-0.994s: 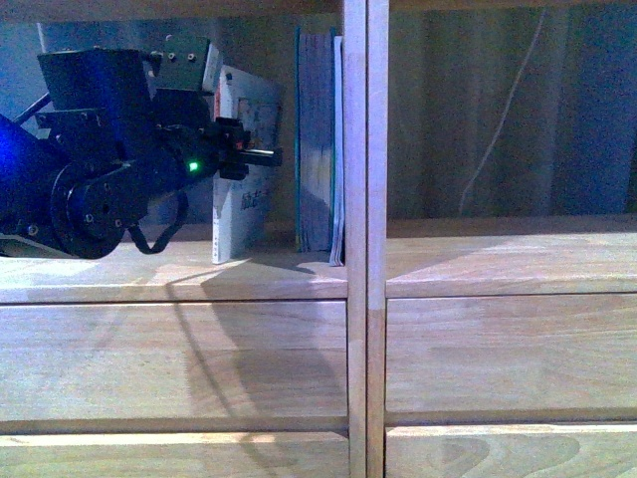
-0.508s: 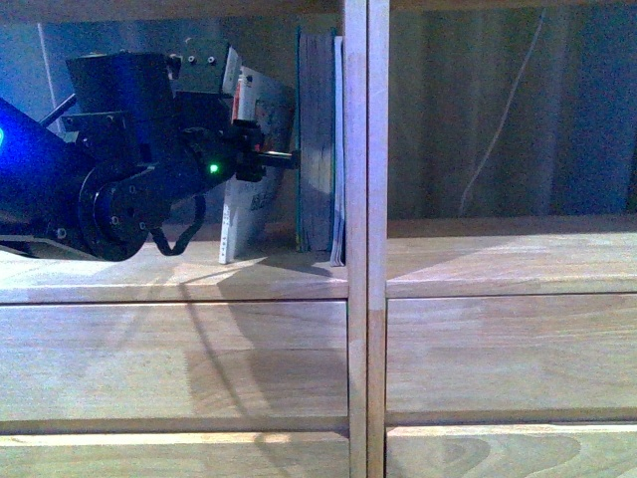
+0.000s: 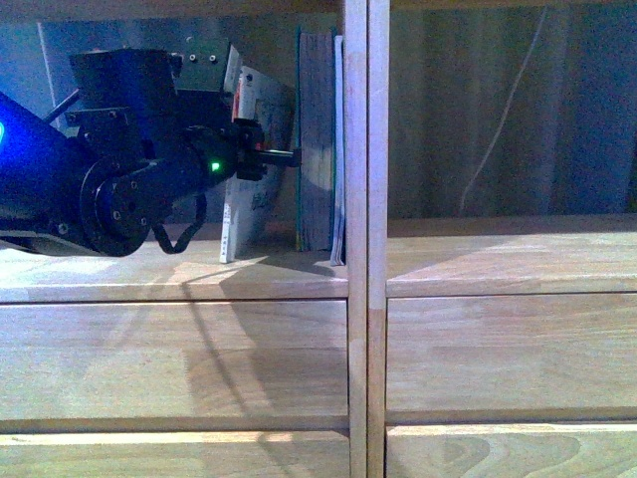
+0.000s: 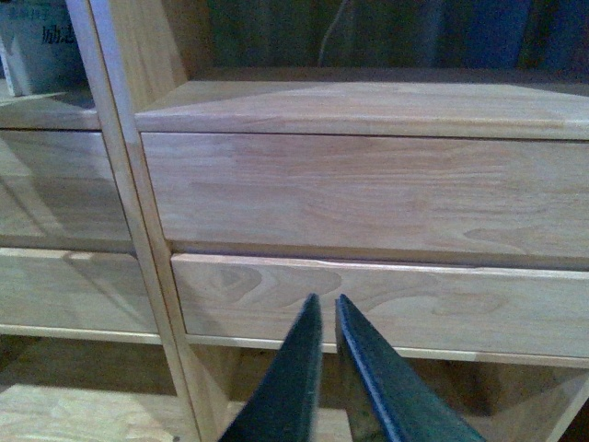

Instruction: Organize books on shelf

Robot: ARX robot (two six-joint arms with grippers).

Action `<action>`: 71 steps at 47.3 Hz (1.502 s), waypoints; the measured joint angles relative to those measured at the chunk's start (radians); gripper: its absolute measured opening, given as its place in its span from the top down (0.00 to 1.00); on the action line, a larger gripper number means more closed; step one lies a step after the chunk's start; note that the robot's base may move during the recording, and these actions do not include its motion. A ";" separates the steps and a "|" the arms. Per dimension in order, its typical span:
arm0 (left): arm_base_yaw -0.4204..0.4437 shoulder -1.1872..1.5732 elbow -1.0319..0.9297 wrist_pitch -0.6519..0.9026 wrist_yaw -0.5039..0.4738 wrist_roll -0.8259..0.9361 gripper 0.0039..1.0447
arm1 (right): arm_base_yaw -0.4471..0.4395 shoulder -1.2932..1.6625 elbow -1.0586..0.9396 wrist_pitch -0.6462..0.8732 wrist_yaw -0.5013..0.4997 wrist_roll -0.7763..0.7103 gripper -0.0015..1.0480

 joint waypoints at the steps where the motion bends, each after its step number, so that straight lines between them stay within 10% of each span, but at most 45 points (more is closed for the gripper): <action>1: 0.000 0.000 0.001 -0.004 -0.002 -0.001 0.94 | 0.000 0.000 0.000 0.000 0.000 0.000 0.87; 28: 0.016 -0.058 -0.167 0.027 -0.055 -0.085 0.05 | 0.000 -0.001 0.000 0.000 0.000 0.000 0.06; 57: 0.020 -0.636 -0.758 0.057 -0.123 -0.298 0.07 | 0.000 -0.001 0.000 0.000 0.000 0.000 0.07; 71: -0.148 -1.108 -1.072 -0.046 -0.336 -0.201 0.07 | 0.000 -0.001 0.000 0.000 0.000 0.000 0.07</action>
